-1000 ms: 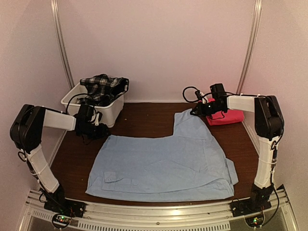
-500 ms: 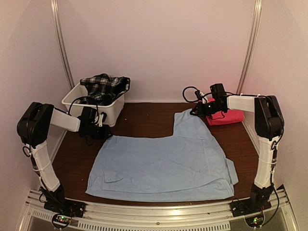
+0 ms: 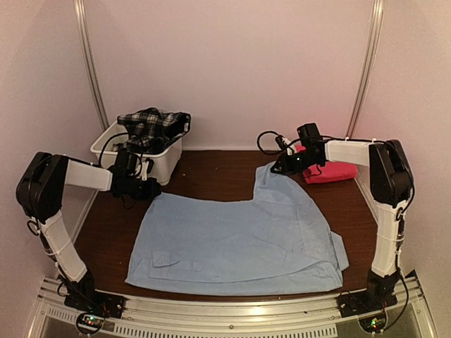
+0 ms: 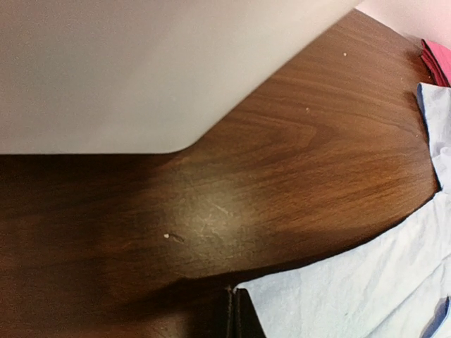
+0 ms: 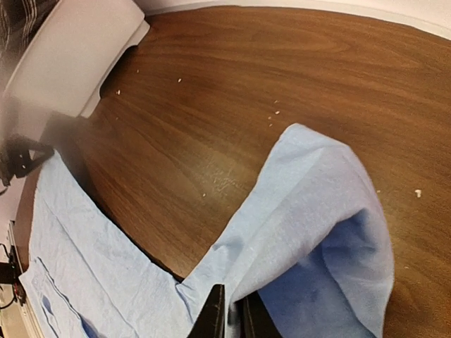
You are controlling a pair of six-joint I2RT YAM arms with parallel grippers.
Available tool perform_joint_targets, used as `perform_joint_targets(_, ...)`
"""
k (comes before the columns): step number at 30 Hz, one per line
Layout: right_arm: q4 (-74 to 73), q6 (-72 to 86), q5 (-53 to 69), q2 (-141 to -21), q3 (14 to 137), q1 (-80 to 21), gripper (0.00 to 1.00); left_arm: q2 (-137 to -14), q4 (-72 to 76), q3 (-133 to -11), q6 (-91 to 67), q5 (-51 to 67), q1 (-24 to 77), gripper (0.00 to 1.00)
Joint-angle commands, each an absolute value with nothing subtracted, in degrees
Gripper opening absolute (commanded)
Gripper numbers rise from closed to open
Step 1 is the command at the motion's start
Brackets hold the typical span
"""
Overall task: Fold and stack the mixed laundry pile
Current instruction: Pick up the 1/3-folded T-shirt from the center of the board, then fold the 1/3-folded T-shirt at the center of the board.
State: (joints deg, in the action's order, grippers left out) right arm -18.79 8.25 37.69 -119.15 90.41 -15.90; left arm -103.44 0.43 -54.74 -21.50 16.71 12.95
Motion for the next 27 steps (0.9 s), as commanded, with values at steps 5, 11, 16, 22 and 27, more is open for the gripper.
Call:
perform_joint_targets(5, -26.30, 1.86, 26.39, -118.91, 91.19, -27.19, 0.13, -100.10, 0.35, -53.79, -19.53, 14.10, 12.93, 0.00)
perform_joint_targets(11, -25.73, 2.81, 27.03, -116.61, 89.07, -28.91, 0.07, -98.89, 0.37, -53.00, -18.81, 13.49, 12.99, 0.00)
perform_joint_targets(16, -26.28, 2.47, 24.90, -113.48, 87.72, -28.70, 0.00, -96.52, 0.35, -51.25, -17.06, 11.34, 13.86, 0.00)
perform_joint_targets(22, -24.12, 3.03, 24.87, -108.21, 82.82, -24.74, 0.00, -92.69, 0.35, -49.04, -13.81, 7.19, 16.06, 0.00)
perform_joint_targets(27, -23.10, 3.17, 27.82, -106.58, 81.64, -20.34, 0.00, -91.09, -1.90, -49.44, -11.25, 4.51, 17.33, 0.00)
